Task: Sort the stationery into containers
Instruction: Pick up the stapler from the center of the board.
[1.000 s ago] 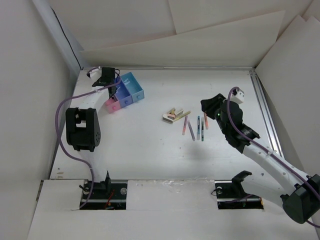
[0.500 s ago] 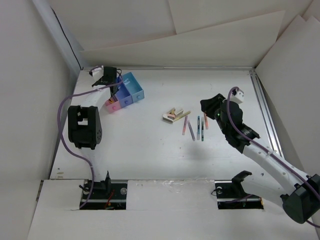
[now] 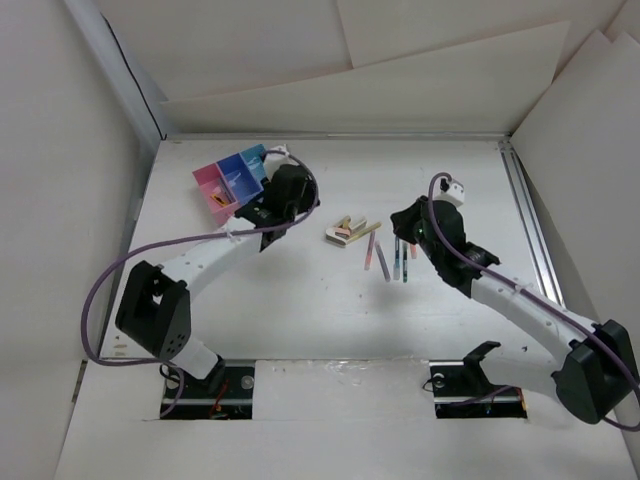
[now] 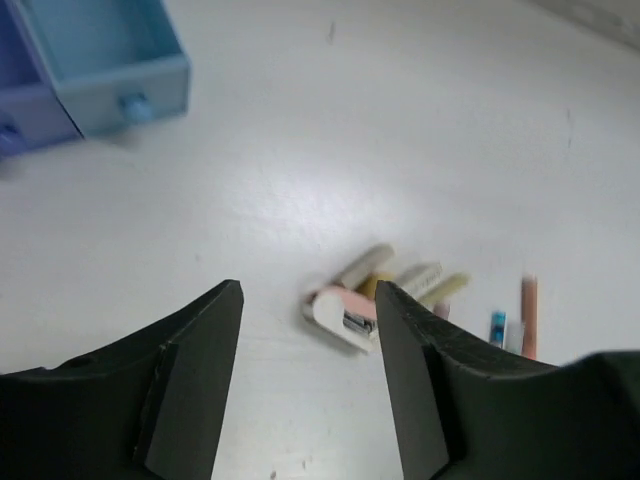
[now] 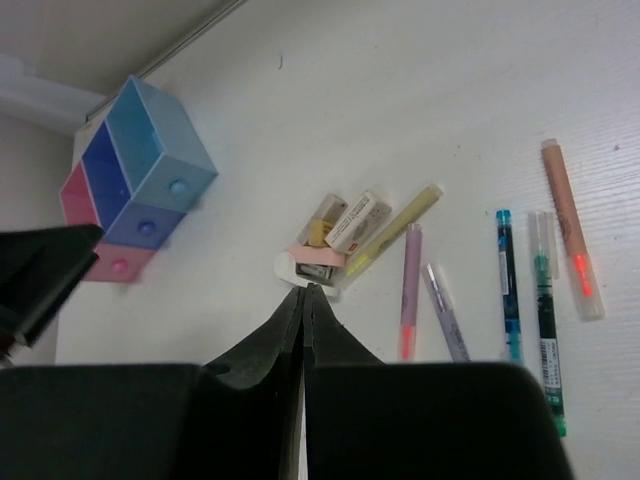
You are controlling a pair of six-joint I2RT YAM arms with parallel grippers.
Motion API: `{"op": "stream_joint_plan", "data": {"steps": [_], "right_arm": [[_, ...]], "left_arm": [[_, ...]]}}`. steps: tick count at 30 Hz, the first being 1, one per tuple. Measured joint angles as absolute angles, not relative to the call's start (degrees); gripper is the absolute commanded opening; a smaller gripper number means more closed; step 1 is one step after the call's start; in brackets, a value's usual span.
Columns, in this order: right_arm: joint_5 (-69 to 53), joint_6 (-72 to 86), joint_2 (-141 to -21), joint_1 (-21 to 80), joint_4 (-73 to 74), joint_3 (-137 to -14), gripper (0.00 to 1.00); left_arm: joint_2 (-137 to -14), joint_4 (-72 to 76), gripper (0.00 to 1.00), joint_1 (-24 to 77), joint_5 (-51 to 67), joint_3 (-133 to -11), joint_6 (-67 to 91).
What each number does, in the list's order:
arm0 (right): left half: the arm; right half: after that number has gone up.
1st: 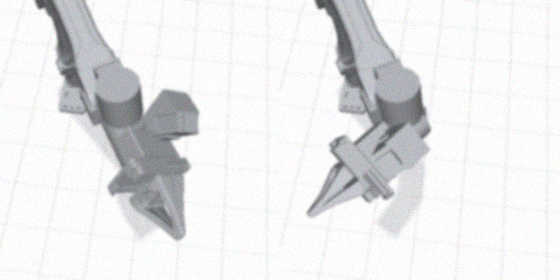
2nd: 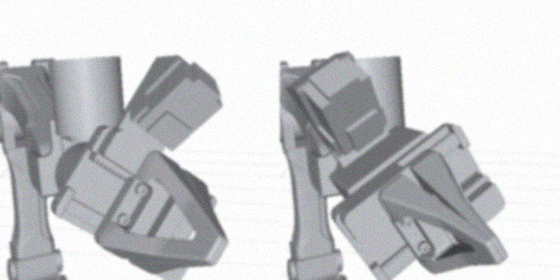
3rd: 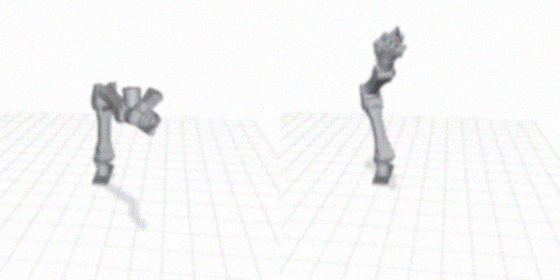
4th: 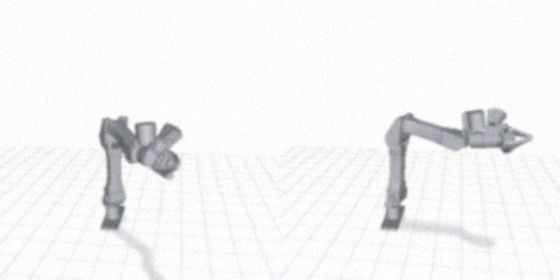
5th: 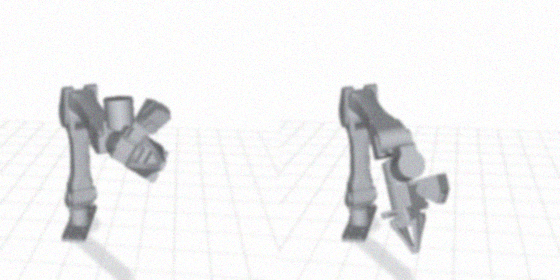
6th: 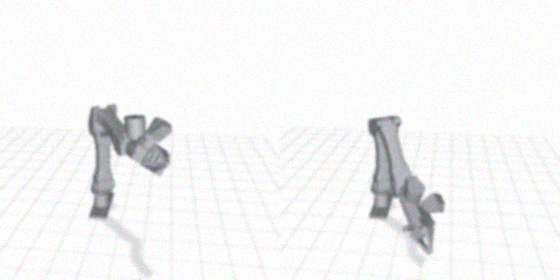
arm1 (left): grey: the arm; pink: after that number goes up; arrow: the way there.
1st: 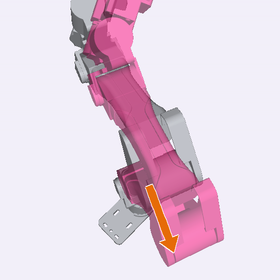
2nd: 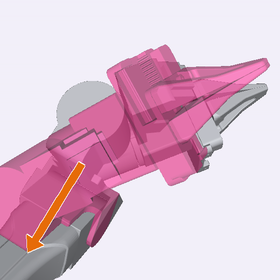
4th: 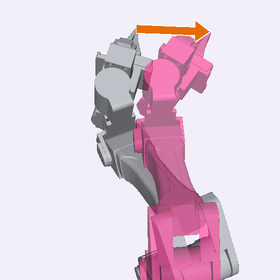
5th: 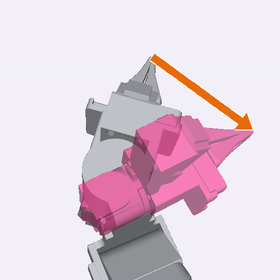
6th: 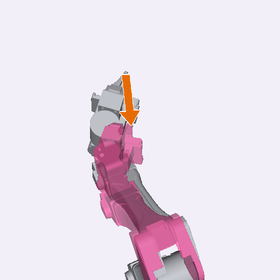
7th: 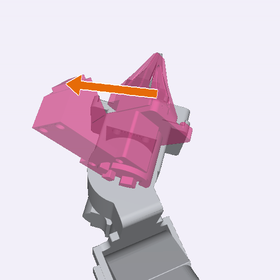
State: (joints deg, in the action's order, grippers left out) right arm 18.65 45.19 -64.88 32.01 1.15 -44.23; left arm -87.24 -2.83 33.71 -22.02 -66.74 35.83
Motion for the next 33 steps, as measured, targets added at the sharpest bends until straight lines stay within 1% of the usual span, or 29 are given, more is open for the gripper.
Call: {"op": "stream_joint_plan", "data": {"steps": [2,3,4,6,8,10,14,18,23,27,29,30,32,33], "right_arm": [[19.55,45.12,-64.73,32.01,1.13,-44.21,0.12],[20.05,45.1,-64.42,32.01,1.15,-44.21,0.2],[20.49,45.21,-63.99,32.01,1.17,-44.21,0.24],[21.39,45.28,-62.61,32.01,1.13,-44.21,0.32],[22.06,45.32,-61.3,31.94,1.06,-44.21,0.34],[22.48,45.3,-60.64,31.94,0.99,-44.21,0.35],[22.52,45.3,-60.77,31.83,1.08,-44.21,0.35],[22.48,45.3,-60.93,31.83,1.08,-44.21,0.35],[22.04,45.3,-61.41,31.83,1.08,-44.21,0.35],[21.76,45.3,-62.06,31.83,1.08,-44.21,0.35],[21.58,45.3,-62.13,31.83,1.1,-44.21,0.35],[21.58,45.3,-62.11,31.83,1.08,-44.21,0.36],[21.45,45.3,-62.11,31.83,1.08,-44.21,0.37],[21.43,45.3,-62.11,31.83,1.08,-44.21,0.37]], "left_arm": [[-87.94,-2.72,0.59,36.21,-19.59,-64.75,35.92],[-88.68,-2.72,0.66,37.19,-18.31,-63.86,36.1],[-89.58,-2.7,0.69,38.04,-17.17,-62.94,36.42],[-91.37,-2.44,0.7,39.72,-15.14,-60.99,37.39],[-93.41,-2.37,0.69,41.71,-14.33,-59.61,38.63],[-95.57,-2.2,0.66,43.86,-14.17,-59.44,39.77],[-99.26,-0.86,0.66,46.44,-13.93,-60.49,41.08],[-103.66,-0.47,0.65,46.39,-14.76,-63.94,41.63],[-104.73,-0.38,0.65,46.39,-17.96,-65.12,41.95],[-107.2,-1.15,0.65,46.44,-21.71,-68.36,41.85],[-109.12,-1.72,0.68,46.44,-23.31,-70.32,41.34],[-110.04,-2.07,0.68,46.39,-24.01,-71.18,41.12],[-111.66,-2.96,0.71,46.39,-25.19,-72.49,40.6],[-112.25,-3.29,0.71,46.39,-25.74,-72.9,40.27]]}}
